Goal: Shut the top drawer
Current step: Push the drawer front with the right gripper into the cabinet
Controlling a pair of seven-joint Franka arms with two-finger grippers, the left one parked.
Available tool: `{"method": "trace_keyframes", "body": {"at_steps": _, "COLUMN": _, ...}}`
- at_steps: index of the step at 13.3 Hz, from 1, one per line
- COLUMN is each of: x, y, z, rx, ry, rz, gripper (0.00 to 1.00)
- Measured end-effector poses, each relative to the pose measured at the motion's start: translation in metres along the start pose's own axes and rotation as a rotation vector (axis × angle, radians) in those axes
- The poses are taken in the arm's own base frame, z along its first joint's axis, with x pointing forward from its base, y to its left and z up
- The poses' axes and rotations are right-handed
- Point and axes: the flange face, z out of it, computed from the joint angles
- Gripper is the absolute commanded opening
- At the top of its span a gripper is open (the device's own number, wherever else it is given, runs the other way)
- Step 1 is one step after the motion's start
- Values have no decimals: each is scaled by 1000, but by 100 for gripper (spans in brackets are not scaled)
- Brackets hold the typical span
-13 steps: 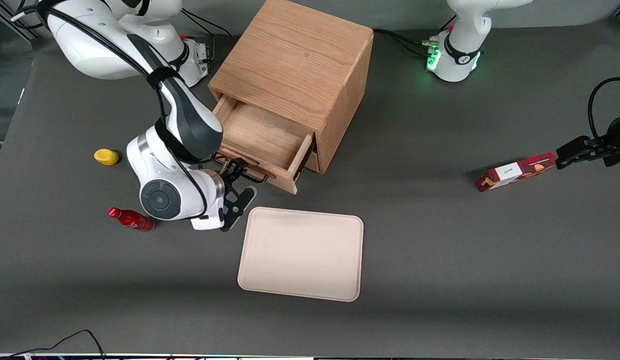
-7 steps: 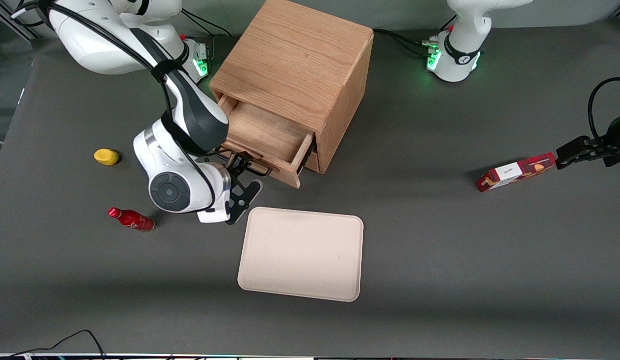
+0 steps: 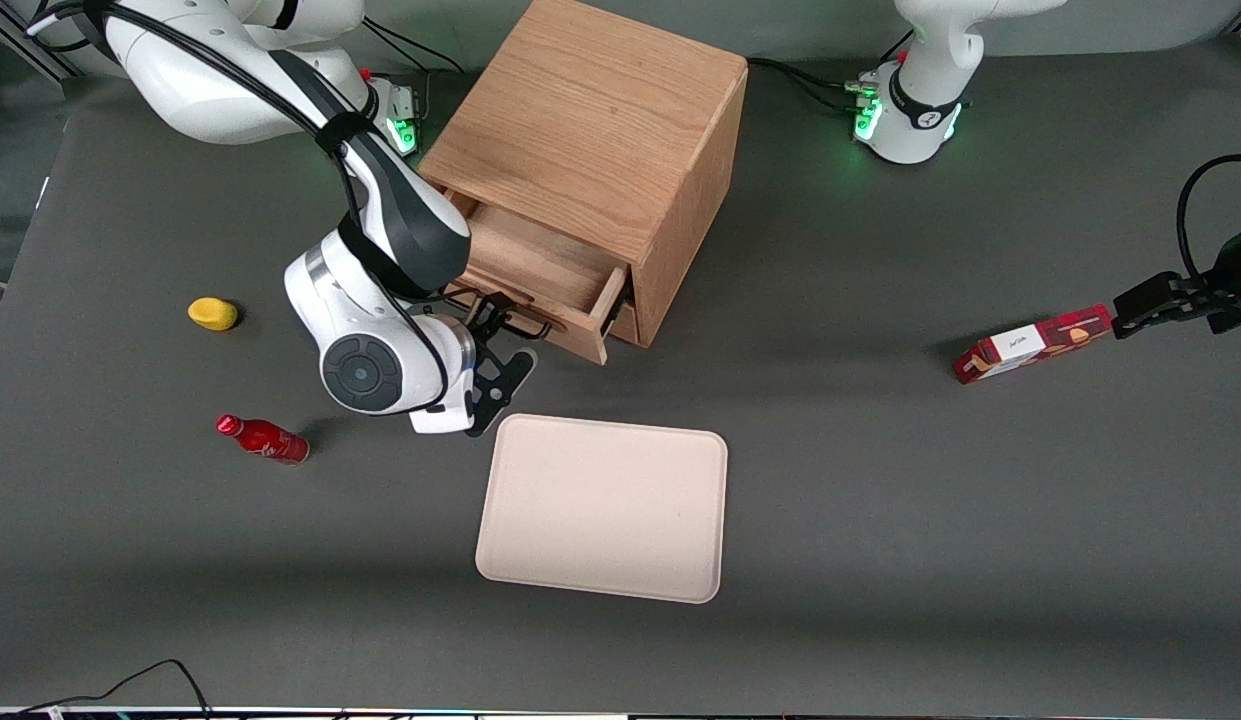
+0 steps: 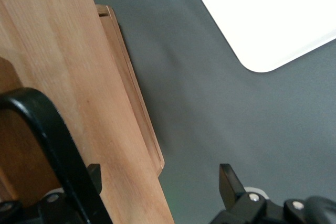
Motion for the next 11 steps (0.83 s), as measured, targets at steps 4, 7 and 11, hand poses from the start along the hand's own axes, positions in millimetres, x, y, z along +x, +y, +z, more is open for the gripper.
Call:
{"method": "trace_keyframes", "body": {"at_steps": 4, "x": 1, "y": -11, "z": 4, "rx": 1, "ry": -6, "rz": 10, "gripper": 100}}
{"method": "trace_keyframes", "body": {"at_steps": 7, "x": 3, "y": -19, "z": 6, "rx": 3, "ry": -10, "rz": 12, "gripper": 100}}
{"method": "trace_keyframes", "body": {"at_steps": 11, "x": 4, "y": -29, "z": 11, "rx": 6, "ry": -20, "rz": 12, "gripper": 100}}
